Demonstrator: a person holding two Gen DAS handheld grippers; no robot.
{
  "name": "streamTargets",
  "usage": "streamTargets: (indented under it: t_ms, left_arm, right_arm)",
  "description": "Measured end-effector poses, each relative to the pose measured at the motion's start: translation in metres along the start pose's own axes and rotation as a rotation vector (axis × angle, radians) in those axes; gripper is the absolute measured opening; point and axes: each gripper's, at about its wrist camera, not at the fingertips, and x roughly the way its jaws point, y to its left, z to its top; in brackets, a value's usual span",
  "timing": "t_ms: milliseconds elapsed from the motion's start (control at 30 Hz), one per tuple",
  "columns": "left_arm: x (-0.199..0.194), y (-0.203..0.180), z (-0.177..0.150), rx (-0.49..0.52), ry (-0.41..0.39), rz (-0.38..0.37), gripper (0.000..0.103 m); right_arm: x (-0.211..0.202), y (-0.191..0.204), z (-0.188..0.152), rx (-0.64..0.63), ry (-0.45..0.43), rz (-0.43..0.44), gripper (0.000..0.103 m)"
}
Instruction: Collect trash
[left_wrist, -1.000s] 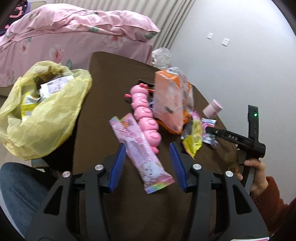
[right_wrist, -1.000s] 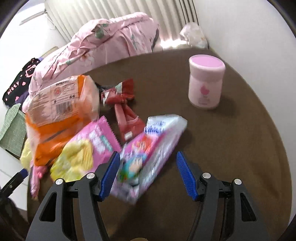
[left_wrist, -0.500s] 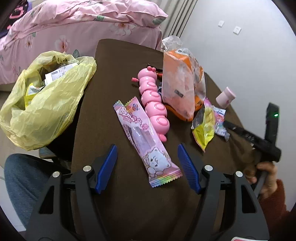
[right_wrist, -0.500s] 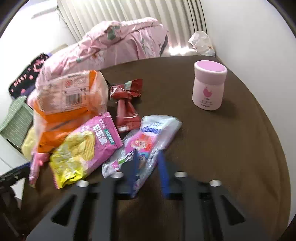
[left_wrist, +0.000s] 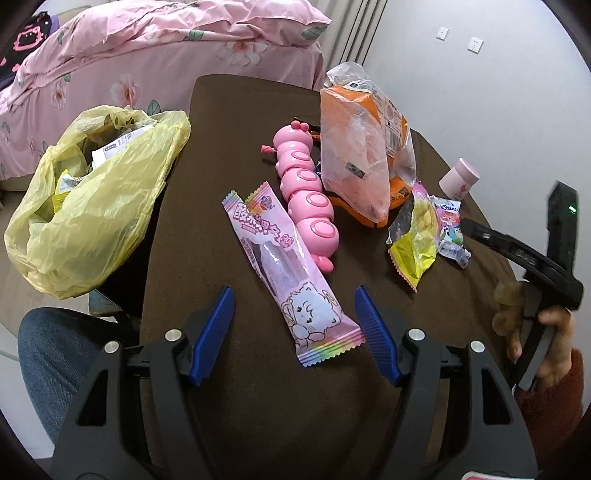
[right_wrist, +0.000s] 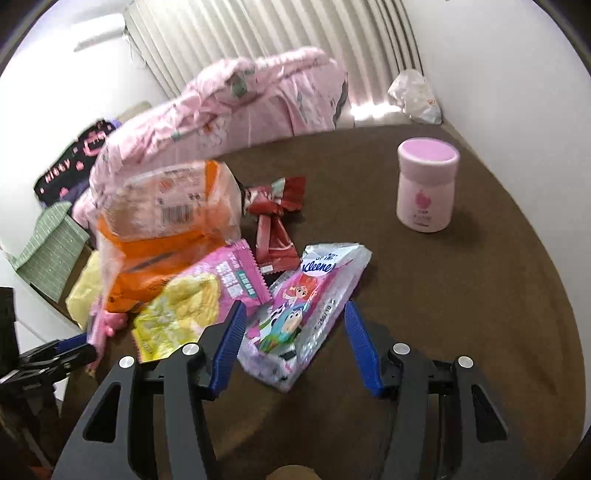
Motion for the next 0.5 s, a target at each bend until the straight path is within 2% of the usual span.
streamTargets:
  t_ms: [100, 133, 167, 200, 267, 433, 467, 500]
  left_arm:
    - [-0.002, 0.003, 0.000, -0.036, -0.003, -0.025, 0.064]
    - [-0.004, 0.006, 0.000, -0.055, -0.003, -0.044, 0.064]
    - [-0.005, 0.005, 0.000, -0.061, -0.002, -0.055, 0.064]
    - [-0.006, 0.006, 0.000, -0.062, -0.005, -0.069, 0.064]
    - [-0.008, 0.003, -0.001, -0.051, -0.015, -0.067, 0.064]
    - [-0.006, -0.005, -0.001, -0.021, -0.004, -0.032, 0.064]
    - [-0.004, -0.006, 0.000, -0.017, 0.000, -0.020, 0.063]
    - [-0.003, -0.007, 0.000, -0.011, 0.003, -0.008, 0.056]
  right_arm:
    - [0.017, 0.008, 0.008, -0.037, 0.017, -0.054, 0.050]
    - [0.019, 0.011, 0.008, -0.056, 0.020, -0.054, 0.038]
    - [0.023, 0.015, 0.008, -0.081, 0.026, -0.051, 0.022]
    - [0.024, 0.018, 0.008, -0.098, 0.028, -0.048, 0.020]
    - [0.019, 0.025, 0.005, -0.134, 0.009, -0.028, 0.010]
    - [-0.015, 0.033, -0.004, -0.189, -0.063, -0.029, 0.006]
    - [-0.022, 0.032, -0.005, -0.187, -0.073, -0.023, 0.006]
    - [-0.027, 0.031, -0.005, -0.184, -0.082, -0.018, 0.006]
